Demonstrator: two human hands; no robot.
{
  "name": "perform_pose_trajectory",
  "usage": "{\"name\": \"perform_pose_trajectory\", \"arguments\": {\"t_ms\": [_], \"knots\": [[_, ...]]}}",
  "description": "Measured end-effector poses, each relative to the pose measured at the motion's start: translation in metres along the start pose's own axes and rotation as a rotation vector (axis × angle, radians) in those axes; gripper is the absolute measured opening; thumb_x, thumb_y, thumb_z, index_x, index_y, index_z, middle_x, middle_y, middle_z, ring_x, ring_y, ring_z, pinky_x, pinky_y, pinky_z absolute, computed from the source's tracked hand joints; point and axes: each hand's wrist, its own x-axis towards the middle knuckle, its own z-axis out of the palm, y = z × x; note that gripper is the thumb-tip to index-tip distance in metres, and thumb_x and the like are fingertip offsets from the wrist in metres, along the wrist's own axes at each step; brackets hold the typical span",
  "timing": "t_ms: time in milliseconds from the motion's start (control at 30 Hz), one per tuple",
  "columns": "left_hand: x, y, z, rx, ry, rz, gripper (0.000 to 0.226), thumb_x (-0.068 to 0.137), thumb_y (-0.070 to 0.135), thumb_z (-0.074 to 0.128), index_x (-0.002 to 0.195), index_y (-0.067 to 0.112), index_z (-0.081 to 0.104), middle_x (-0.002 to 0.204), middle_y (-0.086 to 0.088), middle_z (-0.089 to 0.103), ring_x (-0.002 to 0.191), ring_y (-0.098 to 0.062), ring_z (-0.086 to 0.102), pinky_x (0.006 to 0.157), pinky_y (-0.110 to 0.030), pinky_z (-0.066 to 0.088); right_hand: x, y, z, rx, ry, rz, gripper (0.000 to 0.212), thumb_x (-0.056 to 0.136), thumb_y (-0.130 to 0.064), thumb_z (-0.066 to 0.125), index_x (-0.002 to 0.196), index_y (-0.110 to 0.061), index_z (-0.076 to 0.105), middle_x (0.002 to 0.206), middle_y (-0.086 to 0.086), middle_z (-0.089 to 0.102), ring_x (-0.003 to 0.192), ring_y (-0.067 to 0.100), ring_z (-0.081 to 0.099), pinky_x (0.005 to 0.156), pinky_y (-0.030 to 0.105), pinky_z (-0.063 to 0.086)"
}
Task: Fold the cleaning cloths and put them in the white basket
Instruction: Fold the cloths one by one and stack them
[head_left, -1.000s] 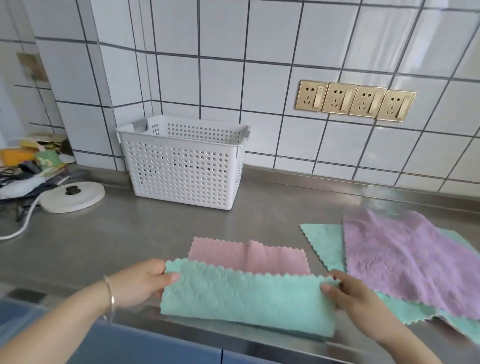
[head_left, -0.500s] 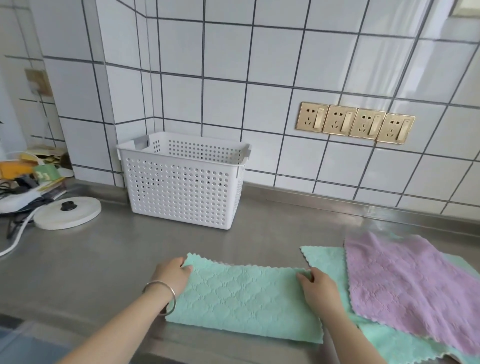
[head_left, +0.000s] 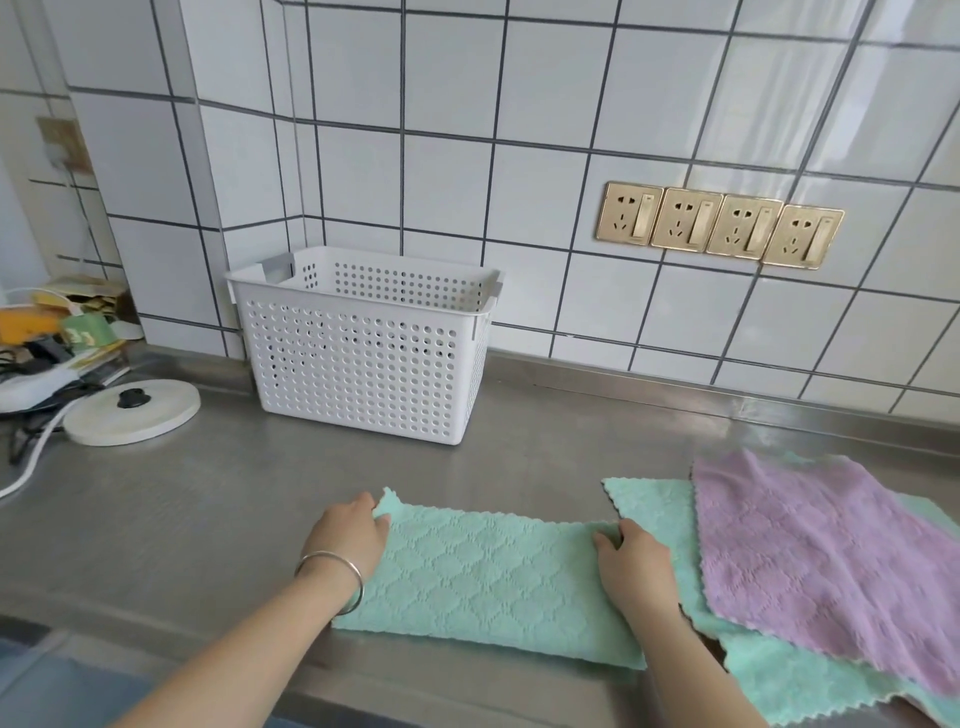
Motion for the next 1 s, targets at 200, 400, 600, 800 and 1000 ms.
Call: {"name": "perform_pose_trajectory", "arguments": {"t_ms": [200, 400, 600, 800, 1000], "knots": [[-0.014, 0.009, -0.003, 0.057, 0.19, 0.102, 0.041, 0.082, 0.024, 0.058, 0.12, 0.015, 0.047, 0.12, -0.008, 0.053, 0.108, -0.031, 0.053, 0.079, -0.039, 0.049, -0.005, -0.004, -0.013, 0.249, -0.02, 0.066, 0.032, 0.089, -0.029, 0.056, 0.117, -0.014, 0.054, 0.086, -0.004, 0.058, 0.082, 0.02, 0.057, 0.069, 0.029, 0.042], [-0.04, 0.066, 0.009, 0.111, -0.166, 0.576, 0.051, 0.095, 0.043, 0.031, 0.144, 0.034, 0.022, 0.157, 0.012, 0.014, 0.147, -0.015, 0.004, 0.119, -0.048, 0.009, -0.019, 0.01, -0.021, 0.324, -0.047, 0.115, 0.04, 0.093, -0.012, 0.046, 0.133, -0.013, 0.046, 0.09, -0.007, 0.063, 0.092, 0.023, 0.062, 0.085, 0.04, 0.05], [-0.048, 0.084, 0.03, 0.299, -0.38, 0.634, 0.066, 0.089, 0.064, 0.023, 0.146, 0.04, 0.002, 0.158, 0.01, -0.013, 0.145, -0.016, -0.019, 0.115, -0.055, -0.013, -0.024, 0.005, -0.028, 0.183, -0.123, 0.101, 0.049, 0.087, -0.012, 0.053, 0.135, -0.008, 0.044, 0.081, -0.006, 0.059, 0.072, 0.012, 0.052, 0.066, 0.024, 0.039], [-0.047, 0.081, 0.036, 0.273, -0.353, 0.57, 0.072, 0.081, 0.072, 0.026, 0.143, 0.048, -0.002, 0.158, 0.0, -0.018, 0.145, -0.022, -0.02, 0.116, -0.052, -0.013, -0.03, -0.011, -0.036, -0.035, -0.298, 0.191, 0.026, 0.076, -0.028, 0.061, 0.059, -0.013, 0.047, 0.061, 0.0, 0.048, 0.052, 0.016, 0.045, 0.048, 0.026, 0.036], [-0.047, 0.083, 0.035, 0.263, -0.369, 0.519, 0.083, 0.082, 0.073, 0.024, 0.148, 0.032, -0.007, 0.157, -0.001, -0.018, 0.145, -0.018, -0.019, 0.117, -0.049, -0.013, -0.049, -0.009, -0.034, -0.228, -0.297, 0.152, 0.025, 0.071, -0.027, 0.057, 0.059, -0.019, 0.037, 0.061, -0.004, 0.043, 0.055, 0.015, 0.043, 0.047, 0.022, 0.028]]}}
